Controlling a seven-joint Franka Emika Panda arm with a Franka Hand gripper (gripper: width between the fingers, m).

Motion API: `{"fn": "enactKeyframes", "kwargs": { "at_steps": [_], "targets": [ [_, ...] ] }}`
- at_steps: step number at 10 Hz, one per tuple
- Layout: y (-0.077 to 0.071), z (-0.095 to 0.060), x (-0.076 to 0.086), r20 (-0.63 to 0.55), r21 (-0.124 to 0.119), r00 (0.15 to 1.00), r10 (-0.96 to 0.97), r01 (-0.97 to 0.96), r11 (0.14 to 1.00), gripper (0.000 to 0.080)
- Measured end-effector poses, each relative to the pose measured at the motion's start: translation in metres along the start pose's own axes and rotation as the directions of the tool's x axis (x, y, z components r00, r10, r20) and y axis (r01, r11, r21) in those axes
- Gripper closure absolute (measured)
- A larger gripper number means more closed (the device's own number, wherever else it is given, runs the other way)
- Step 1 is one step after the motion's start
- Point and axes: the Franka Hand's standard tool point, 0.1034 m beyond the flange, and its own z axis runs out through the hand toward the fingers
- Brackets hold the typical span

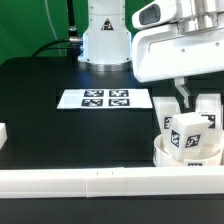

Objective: Assemble stool

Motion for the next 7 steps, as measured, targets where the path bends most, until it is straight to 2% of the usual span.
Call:
{"fn": "enactKeyframes", "kwargs": {
  "at_steps": [2,5,7],
  "targets": [
    [0.0002,0.0002,-0.0010,-0.010,0.000,0.971,0.237,-0.237,0.971,0.0462],
    [-0.0008,-0.0012,0.0011,-0.014,0.038,0.848,0.530,-0.529,0.848,0.0462],
    [-0.0004,-0.0021,0.0015,-0.001,0.050,0.754,0.656,-0.656,0.753,0.0462]
  ]
}}
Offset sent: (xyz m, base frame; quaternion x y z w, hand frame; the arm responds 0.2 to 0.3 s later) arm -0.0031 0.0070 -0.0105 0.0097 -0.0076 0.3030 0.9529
